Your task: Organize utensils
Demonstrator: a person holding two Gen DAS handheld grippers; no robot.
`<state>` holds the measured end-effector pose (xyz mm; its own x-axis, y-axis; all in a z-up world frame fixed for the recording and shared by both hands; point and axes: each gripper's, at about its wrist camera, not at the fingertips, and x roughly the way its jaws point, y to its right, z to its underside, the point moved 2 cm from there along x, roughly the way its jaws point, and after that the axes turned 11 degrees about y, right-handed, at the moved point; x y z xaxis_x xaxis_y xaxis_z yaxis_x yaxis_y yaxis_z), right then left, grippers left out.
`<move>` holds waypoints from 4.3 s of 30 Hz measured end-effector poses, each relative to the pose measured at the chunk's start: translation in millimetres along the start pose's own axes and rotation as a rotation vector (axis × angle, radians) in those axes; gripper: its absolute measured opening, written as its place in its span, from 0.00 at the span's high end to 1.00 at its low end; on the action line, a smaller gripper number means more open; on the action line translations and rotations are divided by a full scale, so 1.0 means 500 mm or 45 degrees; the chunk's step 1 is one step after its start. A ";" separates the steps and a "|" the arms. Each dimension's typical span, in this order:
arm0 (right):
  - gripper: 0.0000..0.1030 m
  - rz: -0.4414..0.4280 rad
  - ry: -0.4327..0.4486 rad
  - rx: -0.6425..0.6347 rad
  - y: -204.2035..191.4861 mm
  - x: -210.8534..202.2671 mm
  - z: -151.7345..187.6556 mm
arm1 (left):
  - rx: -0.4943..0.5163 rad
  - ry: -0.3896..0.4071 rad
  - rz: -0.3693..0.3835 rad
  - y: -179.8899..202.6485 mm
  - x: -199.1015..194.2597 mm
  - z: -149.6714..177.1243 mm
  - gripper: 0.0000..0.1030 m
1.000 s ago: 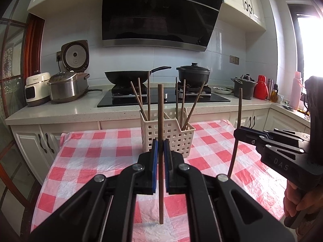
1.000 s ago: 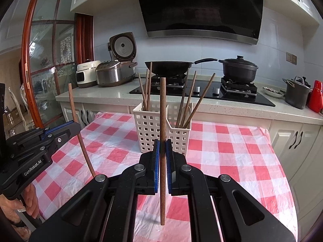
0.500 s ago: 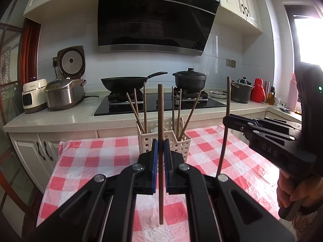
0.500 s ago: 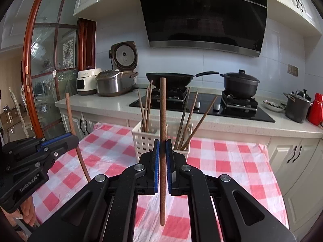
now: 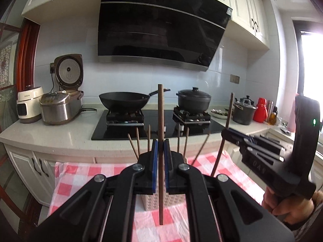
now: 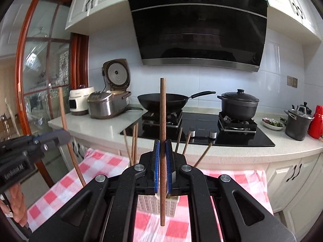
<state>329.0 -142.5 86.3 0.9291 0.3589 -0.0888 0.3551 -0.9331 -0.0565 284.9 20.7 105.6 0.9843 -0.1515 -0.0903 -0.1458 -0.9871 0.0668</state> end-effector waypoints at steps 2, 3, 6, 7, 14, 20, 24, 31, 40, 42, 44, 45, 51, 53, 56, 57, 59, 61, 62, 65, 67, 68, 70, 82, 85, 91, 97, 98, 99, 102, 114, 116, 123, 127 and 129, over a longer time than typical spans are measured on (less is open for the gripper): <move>0.94 0.001 0.005 0.028 0.009 0.026 -0.008 | -0.014 0.023 -0.020 -0.004 0.026 -0.028 0.94; 0.94 0.003 0.006 0.034 0.011 0.037 -0.011 | -0.019 0.037 -0.031 -0.007 0.040 -0.043 0.94; 0.94 0.019 0.011 0.026 0.010 0.069 -0.023 | -0.034 0.088 -0.061 -0.009 0.077 -0.085 0.94; 0.94 0.028 0.016 0.012 0.007 0.081 -0.027 | -0.038 0.099 -0.067 -0.010 0.087 -0.096 0.94; 0.94 0.038 0.019 0.049 0.018 0.147 -0.014 | -0.045 0.135 -0.114 -0.009 0.174 -0.103 0.94; 0.94 0.009 -0.055 0.073 0.024 0.186 0.037 | -0.061 0.028 -0.098 -0.010 0.238 -0.026 0.95; 0.94 0.002 -0.119 0.056 0.025 0.204 0.073 | -0.044 -0.080 -0.096 -0.012 0.274 0.043 0.95; 0.94 0.001 -0.242 0.030 0.024 0.235 0.133 | -0.091 -0.242 -0.130 -0.045 0.313 0.148 0.94; 0.86 0.024 -0.270 0.056 0.043 0.231 0.147 | -0.060 -0.249 -0.172 -0.081 0.299 0.181 0.87; 0.80 0.018 -0.257 0.053 0.046 0.219 0.138 | -0.031 -0.226 -0.198 -0.087 0.285 0.176 0.72; 0.67 0.011 -0.243 0.051 0.050 0.205 0.126 | -0.017 -0.192 -0.227 -0.093 0.263 0.168 0.52; 0.66 0.001 -0.226 0.057 0.052 0.192 0.116 | -0.012 -0.171 -0.235 -0.097 0.250 0.163 0.41; 0.40 -0.079 -0.119 0.120 0.055 0.093 0.064 | 0.046 -0.053 -0.210 -0.097 0.141 0.120 0.05; 0.31 -0.105 -0.083 0.140 0.052 0.054 0.058 | 0.043 -0.030 -0.189 -0.096 0.098 0.113 0.05; 0.23 -0.125 -0.038 0.182 0.052 -0.007 0.064 | -0.003 -0.031 -0.163 -0.095 0.043 0.119 0.05; 0.22 -0.132 -0.027 0.203 0.053 -0.029 0.069 | -0.008 -0.037 -0.162 -0.092 0.027 0.125 0.05; 0.21 -0.139 -0.020 0.237 0.054 -0.064 0.082 | 0.007 -0.037 -0.160 -0.080 -0.005 0.137 0.05; 0.19 -0.144 -0.020 0.239 0.050 -0.091 0.092 | 0.022 -0.022 -0.158 -0.066 -0.038 0.148 0.05; 0.18 -0.143 -0.017 0.226 0.048 -0.107 0.099 | 0.019 -0.018 -0.150 -0.059 -0.052 0.155 0.05; 0.18 -0.134 -0.024 0.189 0.042 -0.142 0.116 | -0.001 -0.015 -0.117 -0.046 -0.086 0.166 0.05; 0.18 -0.128 -0.035 0.168 0.039 -0.158 0.126 | -0.009 -0.025 -0.101 -0.036 -0.107 0.171 0.05; 0.18 -0.121 -0.036 0.156 0.038 -0.166 0.130 | -0.009 -0.025 -0.097 -0.033 -0.113 0.172 0.05; 0.18 -0.133 -0.043 0.149 0.038 -0.181 0.140 | 0.001 -0.023 -0.090 -0.024 -0.132 0.177 0.05; 0.18 -0.167 -0.069 0.101 0.025 -0.211 0.163 | 0.058 -0.050 -0.074 0.013 -0.152 0.194 0.05; 0.18 -0.160 -0.079 0.066 0.016 -0.211 0.169 | 0.059 -0.055 -0.053 0.022 -0.151 0.196 0.05; 0.18 -0.154 -0.080 0.027 0.009 -0.212 0.172 | 0.063 -0.066 -0.041 0.030 -0.155 0.202 0.05; 0.18 -0.156 -0.084 0.016 0.005 -0.214 0.173 | 0.070 -0.071 -0.047 0.032 -0.158 0.205 0.05; 0.18 -0.156 -0.084 0.015 0.005 -0.213 0.173 | 0.070 -0.071 -0.044 0.032 -0.158 0.205 0.05; 0.18 -0.156 -0.085 0.018 0.005 -0.213 0.174 | 0.070 -0.072 -0.043 0.032 -0.158 0.205 0.05; 0.18 -0.156 -0.088 0.012 0.002 -0.213 0.175 | 0.066 -0.073 -0.043 0.031 -0.159 0.206 0.05; 0.18 -0.160 -0.089 0.008 0.001 -0.213 0.176 | 0.067 -0.083 -0.048 0.028 -0.157 0.209 0.05; 0.18 -0.162 -0.090 0.010 0.001 -0.213 0.176 | 0.070 -0.086 -0.049 0.029 -0.157 0.212 0.05; 0.18 -0.162 -0.091 0.006 0.001 -0.213 0.178 | 0.072 -0.086 -0.049 0.029 -0.157 0.214 0.05; 0.18 -0.162 -0.092 0.005 0.000 -0.213 0.178 | 0.071 -0.089 -0.051 0.028 -0.157 0.215 0.05; 0.18 -0.164 -0.094 0.008 0.000 -0.214 0.179 | 0.073 -0.090 -0.053 0.029 -0.160 0.217 0.05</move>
<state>220.4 -179.3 6.8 0.8657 0.4764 -0.1533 0.4700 -0.8792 -0.0783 193.2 12.8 5.9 0.9806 -0.1115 -0.1615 -0.1123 -0.9937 0.0043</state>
